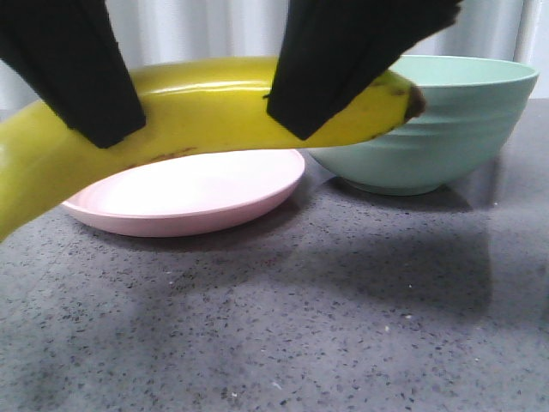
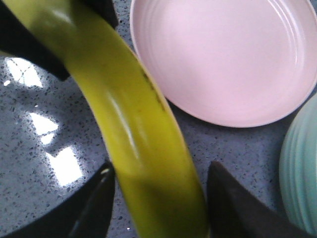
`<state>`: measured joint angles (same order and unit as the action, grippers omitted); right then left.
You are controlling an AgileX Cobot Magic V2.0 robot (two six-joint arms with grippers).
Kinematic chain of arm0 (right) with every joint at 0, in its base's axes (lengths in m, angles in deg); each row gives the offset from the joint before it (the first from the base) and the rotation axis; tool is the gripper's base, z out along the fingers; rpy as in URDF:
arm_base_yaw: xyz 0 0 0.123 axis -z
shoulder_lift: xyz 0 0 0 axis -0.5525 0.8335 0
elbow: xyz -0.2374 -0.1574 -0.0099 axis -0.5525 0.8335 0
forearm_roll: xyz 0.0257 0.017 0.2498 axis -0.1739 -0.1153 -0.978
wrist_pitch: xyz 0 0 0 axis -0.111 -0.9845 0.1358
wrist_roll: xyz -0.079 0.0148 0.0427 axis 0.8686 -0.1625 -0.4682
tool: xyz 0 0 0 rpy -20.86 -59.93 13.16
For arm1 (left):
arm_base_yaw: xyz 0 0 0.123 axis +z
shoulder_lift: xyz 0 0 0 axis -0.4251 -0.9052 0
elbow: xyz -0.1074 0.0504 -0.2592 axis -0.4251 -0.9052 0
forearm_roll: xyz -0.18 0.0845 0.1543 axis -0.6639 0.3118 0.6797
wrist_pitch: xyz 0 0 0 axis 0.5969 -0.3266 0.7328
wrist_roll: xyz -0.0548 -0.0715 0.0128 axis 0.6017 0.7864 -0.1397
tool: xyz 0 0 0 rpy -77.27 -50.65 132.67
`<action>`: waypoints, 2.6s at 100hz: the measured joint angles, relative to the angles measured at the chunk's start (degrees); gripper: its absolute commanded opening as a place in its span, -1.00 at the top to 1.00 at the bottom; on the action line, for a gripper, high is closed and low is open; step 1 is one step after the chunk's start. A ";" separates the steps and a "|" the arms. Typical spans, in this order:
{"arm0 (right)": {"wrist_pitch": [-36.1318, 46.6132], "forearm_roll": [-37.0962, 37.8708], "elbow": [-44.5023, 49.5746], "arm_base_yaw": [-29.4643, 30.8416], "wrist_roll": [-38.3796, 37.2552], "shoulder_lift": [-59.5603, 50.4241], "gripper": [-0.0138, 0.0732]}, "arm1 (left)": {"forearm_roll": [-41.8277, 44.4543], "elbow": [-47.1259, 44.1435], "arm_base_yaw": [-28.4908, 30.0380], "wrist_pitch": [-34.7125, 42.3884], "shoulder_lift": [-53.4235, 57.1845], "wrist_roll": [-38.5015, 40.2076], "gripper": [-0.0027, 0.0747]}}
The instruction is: Transfer banana from pink plate to green bowl
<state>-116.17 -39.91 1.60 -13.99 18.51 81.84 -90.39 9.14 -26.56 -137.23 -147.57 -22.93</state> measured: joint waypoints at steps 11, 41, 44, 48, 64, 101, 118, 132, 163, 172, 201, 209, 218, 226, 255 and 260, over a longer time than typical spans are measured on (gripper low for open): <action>0.23 0.00 0.00 0.00 0.10 0.63 -0.05 | 0.00 -0.13 0.00 -0.09 0.00 -0.14 0.98; -0.37 0.00 0.00 -0.16 1.51 1.01 0.69 | 0.21 -0.13 0.00 -0.22 0.00 -1.33 0.98; -0.50 0.00 0.00 -0.14 1.74 1.01 0.77 | 0.21 -0.13 0.00 -0.22 0.00 -1.56 0.98; -0.75 0.00 0.00 -0.14 2.03 1.01 0.84 | 0.21 -0.13 0.00 -0.22 0.00 -1.68 0.98; -0.96 0.00 0.00 -0.19 2.57 1.01 0.87 | 0.31 -0.13 0.00 -0.11 0.00 -2.03 0.98; -1.26 -0.32 -0.09 -0.27 2.61 1.01 0.87 | -0.04 -0.13 0.00 -0.83 0.00 -2.03 0.23; -1.89 -0.69 -0.09 -0.27 1.70 1.24 0.87 | -0.59 -0.01 0.00 -0.58 0.38 -0.47 -0.13; -2.00 0.10 -0.09 -0.27 0.96 1.40 0.87 | -1.39 1.51 0.00 -1.06 1.14 0.20 -0.39; -2.24 2.29 -0.76 1.15 -0.93 1.39 0.86 | 2.33 9.63 0.00 -4.79 1.38 2.60 -0.43; -2.48 2.47 -2.46 3.07 -1.99 1.14 0.86 | 2.79 10.36 0.00 -4.94 1.62 2.84 -0.43; -4.18 4.13 -7.46 9.44 -4.63 0.05 0.86 | 3.35 13.14 0.00 -3.80 2.73 3.06 -0.43; -4.46 6.06 -7.51 12.80 -7.14 0.05 0.87 | 3.43 13.23 0.00 -3.66 2.73 3.06 -0.43; -4.35 7.00 -7.51 16.70 -8.78 0.05 0.87 | 3.56 13.23 0.00 -3.27 2.73 3.06 -0.43; -3.97 7.51 -7.51 20.15 -9.93 0.05 0.87 | 3.56 13.23 0.00 -2.43 2.73 3.06 -0.43; -3.49 7.53 -7.60 27.60 -12.03 2.12 0.87 | 3.56 13.23 0.00 -1.27 2.73 3.06 -0.43; -3.49 7.30 -7.60 27.63 -12.07 3.26 0.86 | 3.56 13.23 0.00 -1.27 2.73 3.06 -0.43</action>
<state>-119.66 -32.60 -5.99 13.64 6.44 85.10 -86.83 22.37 -26.56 -138.50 -144.84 -19.87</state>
